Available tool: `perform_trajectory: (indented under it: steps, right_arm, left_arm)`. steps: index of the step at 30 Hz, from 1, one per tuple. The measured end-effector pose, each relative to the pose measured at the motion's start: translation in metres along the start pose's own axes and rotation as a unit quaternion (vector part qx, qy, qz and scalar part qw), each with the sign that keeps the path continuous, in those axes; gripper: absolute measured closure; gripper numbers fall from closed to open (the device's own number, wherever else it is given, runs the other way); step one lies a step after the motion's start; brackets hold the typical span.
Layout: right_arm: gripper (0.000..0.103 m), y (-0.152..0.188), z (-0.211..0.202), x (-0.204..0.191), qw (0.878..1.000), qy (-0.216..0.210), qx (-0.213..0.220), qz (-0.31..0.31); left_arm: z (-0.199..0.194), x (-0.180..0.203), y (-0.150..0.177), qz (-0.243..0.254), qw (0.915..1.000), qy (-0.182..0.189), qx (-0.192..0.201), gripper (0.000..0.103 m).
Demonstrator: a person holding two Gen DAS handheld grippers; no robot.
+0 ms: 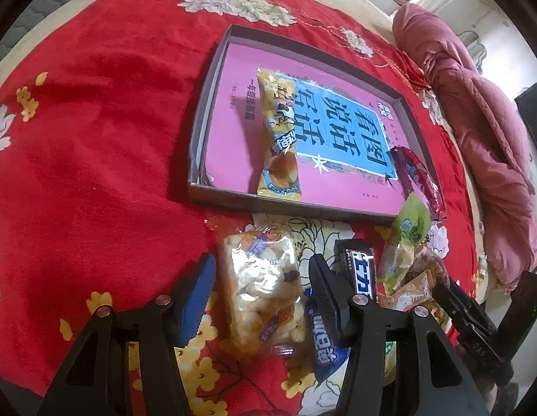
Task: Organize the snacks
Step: 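Grasp the clear bag of yellow puffs with the left tool while the right tool grasps the cookie bag, then lift both held snack bags and carry them toward the pink book tray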
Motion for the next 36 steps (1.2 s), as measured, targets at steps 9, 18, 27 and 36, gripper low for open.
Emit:
perform_trajectory:
  steps: [9,18,27,36]
  right_arm:
    - [0.035,-0.002,0.004,0.005,1.0,-0.007,-0.002,0.011]
    - [0.035,-0.005,0.015,0.001,1.0,-0.016,-0.003,-0.009]
    - [0.047,-0.007,0.022,-0.008,0.999,-0.028,-0.001,-0.039]
    - [0.056,-0.009,0.014,-0.011,0.998,-0.035,0.019,-0.045]
  left_arm:
    - [0.011,0.009,-0.003,0.004,0.9997,-0.02,-0.014,0.042]
    - [0.022,0.002,-0.001,-0.015,0.9989,-0.031,-0.03,0.042]
    - [0.029,0.007,-0.002,-0.007,0.9982,-0.047,-0.037,0.042]
    - [0.037,0.008,-0.003,-0.007,0.9975,-0.057,-0.04,0.043]
Point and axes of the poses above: each gripper's, at about its wrist camera, not at the fingertips, and z roughly the way its jaws point, x to its right, y to its underside, the point moved 2 cm from there along z, roughly the way its jaws point, and after that the axes turned 7 degrees about z, right-handed, at the moved point
